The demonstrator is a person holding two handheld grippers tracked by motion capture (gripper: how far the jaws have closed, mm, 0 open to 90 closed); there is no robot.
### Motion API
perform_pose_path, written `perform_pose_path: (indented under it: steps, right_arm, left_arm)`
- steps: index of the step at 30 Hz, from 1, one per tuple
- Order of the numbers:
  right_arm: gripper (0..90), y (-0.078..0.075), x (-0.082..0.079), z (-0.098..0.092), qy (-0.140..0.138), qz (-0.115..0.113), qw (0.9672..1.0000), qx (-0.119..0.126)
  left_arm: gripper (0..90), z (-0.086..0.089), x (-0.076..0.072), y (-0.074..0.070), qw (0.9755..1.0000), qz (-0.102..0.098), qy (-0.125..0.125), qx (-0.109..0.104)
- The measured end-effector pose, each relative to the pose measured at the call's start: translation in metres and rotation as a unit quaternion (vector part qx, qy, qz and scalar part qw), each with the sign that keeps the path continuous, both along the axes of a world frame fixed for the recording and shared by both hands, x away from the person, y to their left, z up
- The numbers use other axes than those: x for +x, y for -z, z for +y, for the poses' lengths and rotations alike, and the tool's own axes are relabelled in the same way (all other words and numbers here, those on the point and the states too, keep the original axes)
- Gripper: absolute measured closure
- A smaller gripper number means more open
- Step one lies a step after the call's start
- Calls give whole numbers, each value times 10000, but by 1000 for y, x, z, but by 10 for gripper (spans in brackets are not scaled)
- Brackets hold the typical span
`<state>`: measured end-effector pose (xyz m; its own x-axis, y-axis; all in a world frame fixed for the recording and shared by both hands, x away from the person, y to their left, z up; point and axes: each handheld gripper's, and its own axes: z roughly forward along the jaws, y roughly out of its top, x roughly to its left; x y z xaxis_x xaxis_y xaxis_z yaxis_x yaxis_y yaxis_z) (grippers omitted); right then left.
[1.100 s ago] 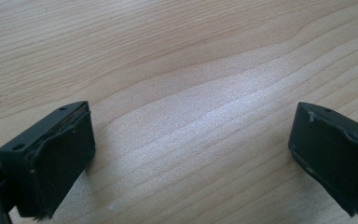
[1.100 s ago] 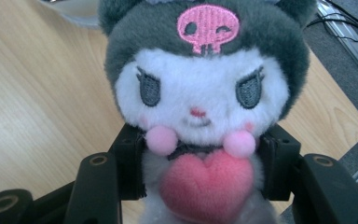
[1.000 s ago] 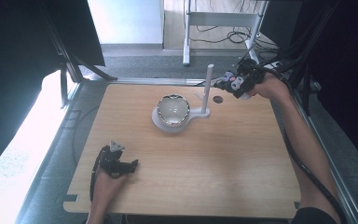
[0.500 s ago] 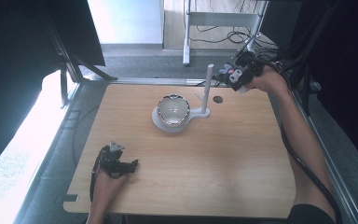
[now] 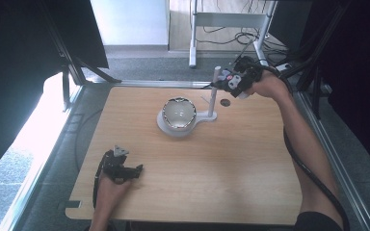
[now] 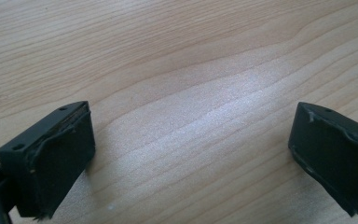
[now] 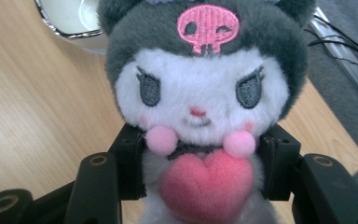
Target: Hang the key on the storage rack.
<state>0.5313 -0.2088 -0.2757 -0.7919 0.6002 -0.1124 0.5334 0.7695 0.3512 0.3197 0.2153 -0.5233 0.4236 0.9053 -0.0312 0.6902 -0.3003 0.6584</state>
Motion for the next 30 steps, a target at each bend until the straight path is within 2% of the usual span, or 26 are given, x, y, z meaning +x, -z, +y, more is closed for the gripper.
perform_pose_path:
  steps: [9,10,12,15,23,30]
  right_arm:
    - [453,29,0,10,-166,297,9994,2]
    - [453,37,0,11,-192,357,9992,-11]
    - [452,40,0,11,-188,385,9991,-31]
    - [450,54,2,10,-183,482,9987,-50]
    - [451,75,4,4,-24,549,9984,-117]
    - [447,88,10,-4,159,363,9992,-41]
  left_arm:
    - [2,0,0,0,10000,-10,5,0]
    - [2,0,0,0,10000,-10,5,2]
    - [2,0,0,0,10000,-12,4,2]
    - [2,0,0,0,10000,-26,-3,-2]
    - [2,0,0,0,10000,-30,-4,-1]
    - [2,0,0,0,10000,-20,-11,-3]
